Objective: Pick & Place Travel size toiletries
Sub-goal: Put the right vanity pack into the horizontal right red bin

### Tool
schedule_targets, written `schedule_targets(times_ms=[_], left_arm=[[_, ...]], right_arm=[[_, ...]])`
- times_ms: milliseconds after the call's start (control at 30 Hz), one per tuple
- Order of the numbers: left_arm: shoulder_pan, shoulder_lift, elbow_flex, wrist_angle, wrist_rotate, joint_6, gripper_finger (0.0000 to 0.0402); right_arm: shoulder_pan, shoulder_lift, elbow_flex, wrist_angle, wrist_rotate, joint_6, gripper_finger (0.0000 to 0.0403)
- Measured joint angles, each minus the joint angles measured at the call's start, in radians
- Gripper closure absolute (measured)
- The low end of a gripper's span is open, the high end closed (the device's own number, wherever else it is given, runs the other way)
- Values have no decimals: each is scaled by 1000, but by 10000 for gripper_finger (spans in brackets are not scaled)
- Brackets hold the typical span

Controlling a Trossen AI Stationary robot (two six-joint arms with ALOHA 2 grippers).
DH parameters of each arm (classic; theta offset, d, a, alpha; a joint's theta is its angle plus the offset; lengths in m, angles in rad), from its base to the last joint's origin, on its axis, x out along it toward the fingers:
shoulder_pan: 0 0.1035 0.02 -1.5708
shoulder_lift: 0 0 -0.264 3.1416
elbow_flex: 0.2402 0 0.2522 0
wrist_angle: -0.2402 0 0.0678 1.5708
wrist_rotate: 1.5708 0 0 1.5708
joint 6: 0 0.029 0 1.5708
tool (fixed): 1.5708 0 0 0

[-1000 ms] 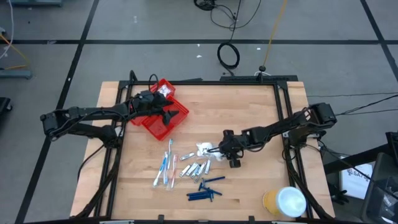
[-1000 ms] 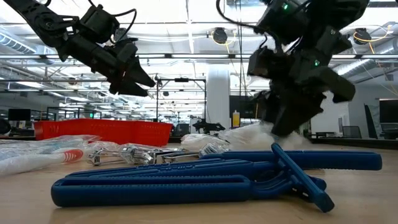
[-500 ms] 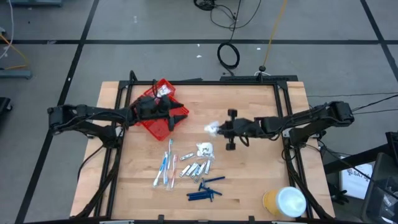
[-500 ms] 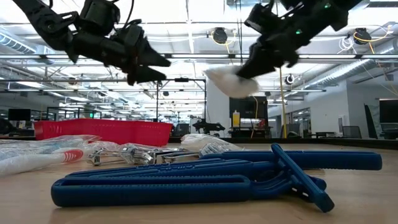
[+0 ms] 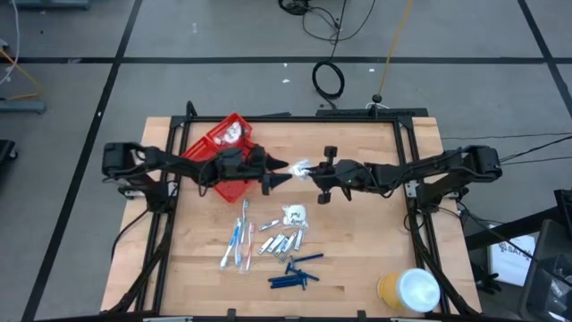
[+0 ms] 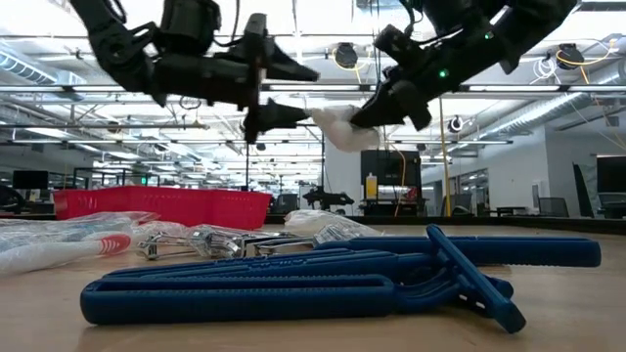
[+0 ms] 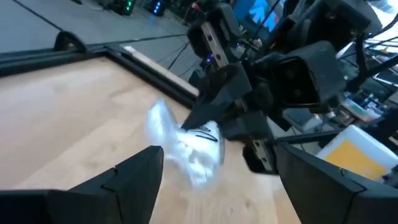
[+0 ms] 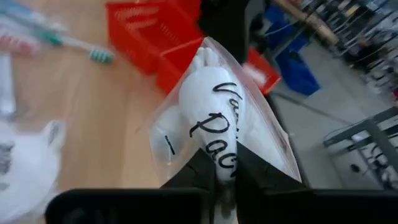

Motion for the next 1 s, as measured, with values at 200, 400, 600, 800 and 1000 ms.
schedule_targets(times_ms=[200,400,600,800,1000], left_arm=[[-2,43,67,-74,-31,25,94],[9,45,67,-115,-93,24,94],[17,44,67,-108,-113,4,94],[17,44,67,-63,-123,8,97],[17,43,79,-33,-124,8,140]], right_arm=[[-4,6,0,-11,87,-13,367],[-3,4,0,40,109,-28,382],[-3,4,0,95,104,-31,377],[-3,4,0,99,99,-27,378],[-3,4,0,99,73,-26,378]])
